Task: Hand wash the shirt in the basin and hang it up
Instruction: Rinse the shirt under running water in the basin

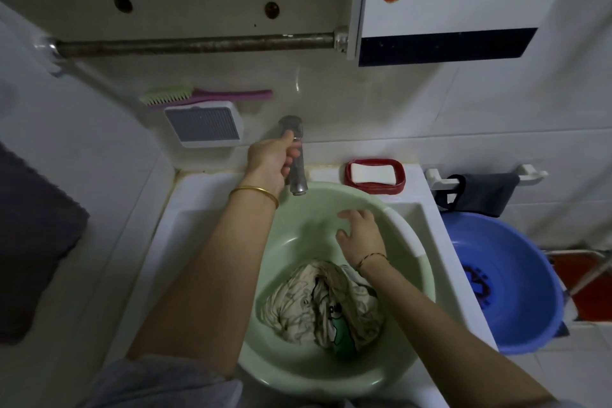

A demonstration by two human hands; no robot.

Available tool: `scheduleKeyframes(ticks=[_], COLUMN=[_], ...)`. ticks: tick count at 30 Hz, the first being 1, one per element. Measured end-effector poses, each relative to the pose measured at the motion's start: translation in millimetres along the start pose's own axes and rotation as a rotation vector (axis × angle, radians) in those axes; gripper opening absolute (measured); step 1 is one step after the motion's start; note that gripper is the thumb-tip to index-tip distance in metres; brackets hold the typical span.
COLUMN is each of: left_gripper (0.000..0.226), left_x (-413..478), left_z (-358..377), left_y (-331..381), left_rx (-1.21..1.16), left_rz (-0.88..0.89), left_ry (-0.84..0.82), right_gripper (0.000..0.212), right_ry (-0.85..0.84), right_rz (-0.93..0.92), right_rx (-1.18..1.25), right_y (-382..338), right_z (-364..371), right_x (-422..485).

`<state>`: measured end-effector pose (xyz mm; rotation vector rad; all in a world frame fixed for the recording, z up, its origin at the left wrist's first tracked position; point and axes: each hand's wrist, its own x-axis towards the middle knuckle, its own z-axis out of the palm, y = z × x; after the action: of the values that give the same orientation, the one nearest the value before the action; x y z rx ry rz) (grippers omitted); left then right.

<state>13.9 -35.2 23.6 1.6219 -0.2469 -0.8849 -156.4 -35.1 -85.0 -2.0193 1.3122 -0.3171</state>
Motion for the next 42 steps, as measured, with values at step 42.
scheduleKeyframes(ticks=[42], left_gripper=[0.055], left_x=[-85.5], left_z=[-39.5], left_y=[-174.9], left_rx=[0.581], left_rz=[-0.441], left_ry=[-0.758], right_gripper=[0.015], right_ry=[-0.356], right_rz=[0.186], right_rx=[-0.423], right_y=[14.9], right_z=[-23.5], right_x=[-17.1])
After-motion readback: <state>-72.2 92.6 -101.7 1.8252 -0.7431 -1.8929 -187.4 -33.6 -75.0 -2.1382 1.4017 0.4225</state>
